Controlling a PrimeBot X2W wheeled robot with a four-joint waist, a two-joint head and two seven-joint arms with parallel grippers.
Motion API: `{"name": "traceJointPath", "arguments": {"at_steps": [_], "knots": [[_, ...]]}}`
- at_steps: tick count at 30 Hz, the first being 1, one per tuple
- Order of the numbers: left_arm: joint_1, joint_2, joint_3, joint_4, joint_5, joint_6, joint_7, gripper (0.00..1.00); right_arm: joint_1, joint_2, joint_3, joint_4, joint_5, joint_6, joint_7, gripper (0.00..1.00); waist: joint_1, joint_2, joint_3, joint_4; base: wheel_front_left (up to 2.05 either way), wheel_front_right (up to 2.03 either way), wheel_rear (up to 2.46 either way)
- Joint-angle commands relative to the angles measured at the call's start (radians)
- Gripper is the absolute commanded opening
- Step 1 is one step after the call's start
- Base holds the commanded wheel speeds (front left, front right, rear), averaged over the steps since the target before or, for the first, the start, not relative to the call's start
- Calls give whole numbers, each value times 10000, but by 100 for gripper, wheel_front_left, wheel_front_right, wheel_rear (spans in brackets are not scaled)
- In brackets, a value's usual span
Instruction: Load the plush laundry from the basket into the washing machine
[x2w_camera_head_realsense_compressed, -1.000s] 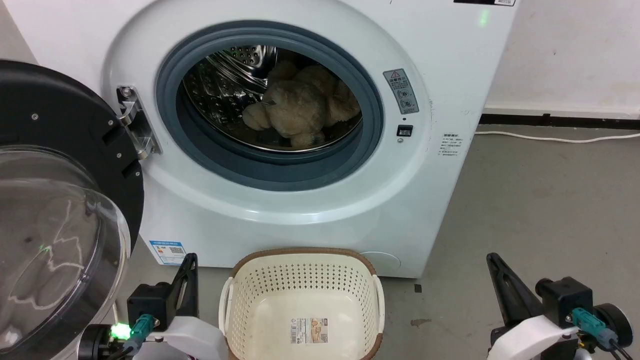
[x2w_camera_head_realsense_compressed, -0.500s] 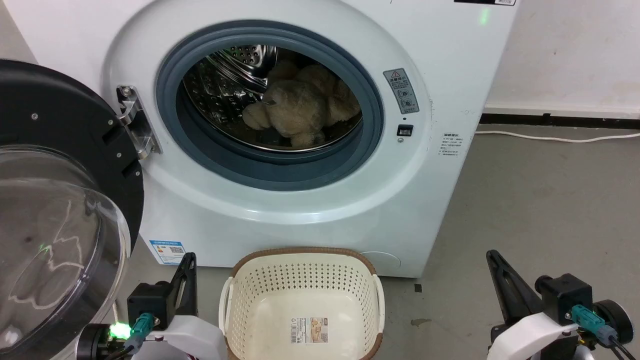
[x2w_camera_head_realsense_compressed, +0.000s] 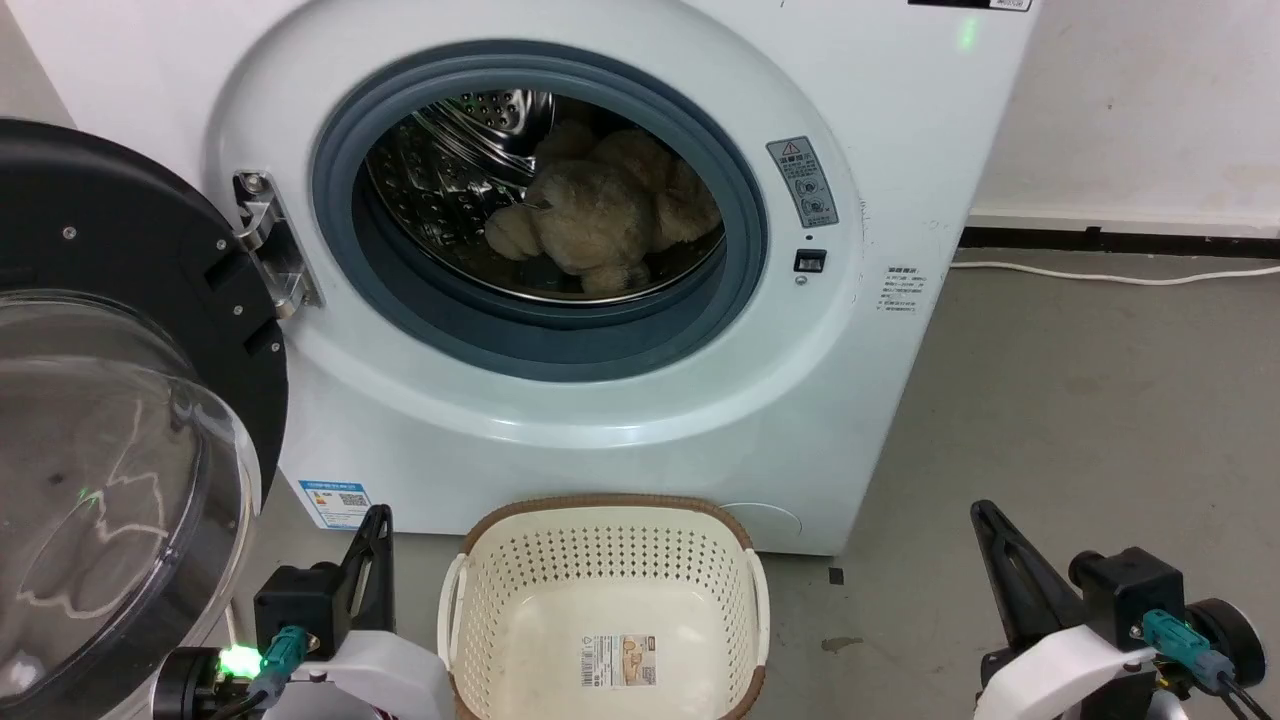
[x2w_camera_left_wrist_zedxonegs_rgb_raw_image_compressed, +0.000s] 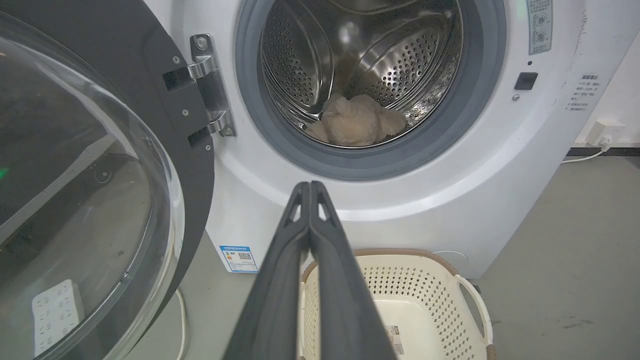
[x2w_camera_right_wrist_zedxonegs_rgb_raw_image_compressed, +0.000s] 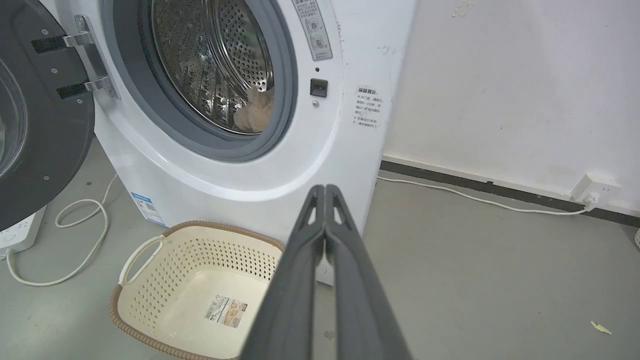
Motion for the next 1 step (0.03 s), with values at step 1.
{"name": "traceJointPath", "arguments": {"at_steps": [1], "knots": [[-148, -7, 9, -55, 26, -43, 3, 0, -119, -6, -20, -45, -76, 6, 3, 0, -1, 0, 0, 0, 0, 0, 0]]}}
